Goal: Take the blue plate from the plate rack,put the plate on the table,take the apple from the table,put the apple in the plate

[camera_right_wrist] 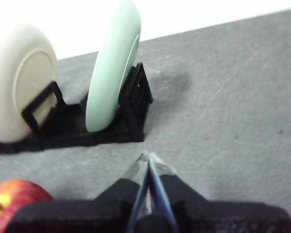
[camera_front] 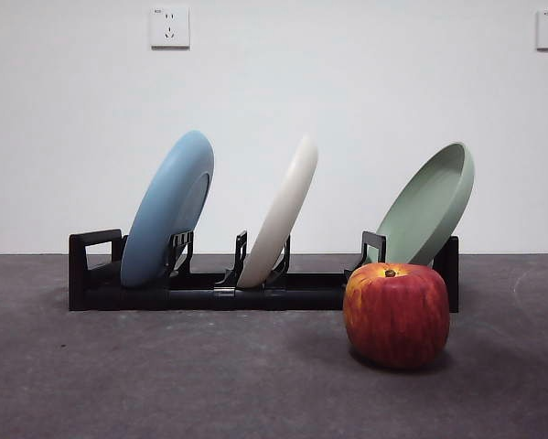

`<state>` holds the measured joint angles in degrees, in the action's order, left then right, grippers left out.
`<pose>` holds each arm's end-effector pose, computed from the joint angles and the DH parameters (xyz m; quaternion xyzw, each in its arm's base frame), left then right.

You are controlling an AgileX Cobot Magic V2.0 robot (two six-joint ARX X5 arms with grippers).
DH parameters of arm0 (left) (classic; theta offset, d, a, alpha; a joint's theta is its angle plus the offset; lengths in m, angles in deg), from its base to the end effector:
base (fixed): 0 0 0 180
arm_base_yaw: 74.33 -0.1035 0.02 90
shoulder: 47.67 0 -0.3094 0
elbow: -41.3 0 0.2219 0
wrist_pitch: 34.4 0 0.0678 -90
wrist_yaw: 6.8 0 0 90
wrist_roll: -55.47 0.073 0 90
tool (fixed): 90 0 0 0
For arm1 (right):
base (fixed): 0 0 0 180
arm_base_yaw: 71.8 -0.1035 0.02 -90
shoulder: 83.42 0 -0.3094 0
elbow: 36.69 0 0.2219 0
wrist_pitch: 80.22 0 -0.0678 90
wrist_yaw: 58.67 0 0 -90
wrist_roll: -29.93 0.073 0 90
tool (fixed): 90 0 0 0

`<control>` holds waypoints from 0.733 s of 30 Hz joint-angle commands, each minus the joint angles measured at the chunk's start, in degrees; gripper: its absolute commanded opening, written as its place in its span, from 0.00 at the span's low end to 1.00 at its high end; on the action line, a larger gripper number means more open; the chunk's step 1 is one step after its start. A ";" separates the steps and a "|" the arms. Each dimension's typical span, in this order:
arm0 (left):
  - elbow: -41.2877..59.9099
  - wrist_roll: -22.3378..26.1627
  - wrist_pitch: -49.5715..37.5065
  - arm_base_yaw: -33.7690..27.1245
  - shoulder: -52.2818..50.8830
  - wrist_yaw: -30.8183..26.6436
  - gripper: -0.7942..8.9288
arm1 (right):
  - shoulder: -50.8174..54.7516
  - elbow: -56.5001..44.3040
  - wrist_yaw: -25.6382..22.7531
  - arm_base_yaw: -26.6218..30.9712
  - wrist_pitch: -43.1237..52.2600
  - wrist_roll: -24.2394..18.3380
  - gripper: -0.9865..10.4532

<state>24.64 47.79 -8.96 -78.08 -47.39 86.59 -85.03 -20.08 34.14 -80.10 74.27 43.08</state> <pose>0.0626 -0.0002 0.1454 -0.0717 0.0784 0.0084 0.9943 0.0622 0.0127 0.1440 0.1091 0.1019 0.0853 0.9851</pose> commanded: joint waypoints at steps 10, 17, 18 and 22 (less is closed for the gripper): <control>-14.29 -12.15 -0.37 -0.11 6.51 10.88 0.08 | -16.81 22.95 0.39 -0.07 -6.73 5.77 0.08; -27.80 -10.43 1.70 -0.11 20.94 22.77 0.08 | -34.10 39.87 7.67 -0.02 -14.47 -1.42 0.09; -29.62 -10.05 2.71 -0.11 22.95 24.59 0.08 | -36.09 41.72 8.57 -0.04 -15.52 -2.14 0.09; -38.47 -9.86 10.91 -0.11 32.11 31.19 0.08 | -44.17 48.78 14.32 -0.04 -19.63 -5.55 0.09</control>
<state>-12.67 36.99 0.79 -78.08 -16.77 116.60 -128.26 27.99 47.52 -80.10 54.97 40.04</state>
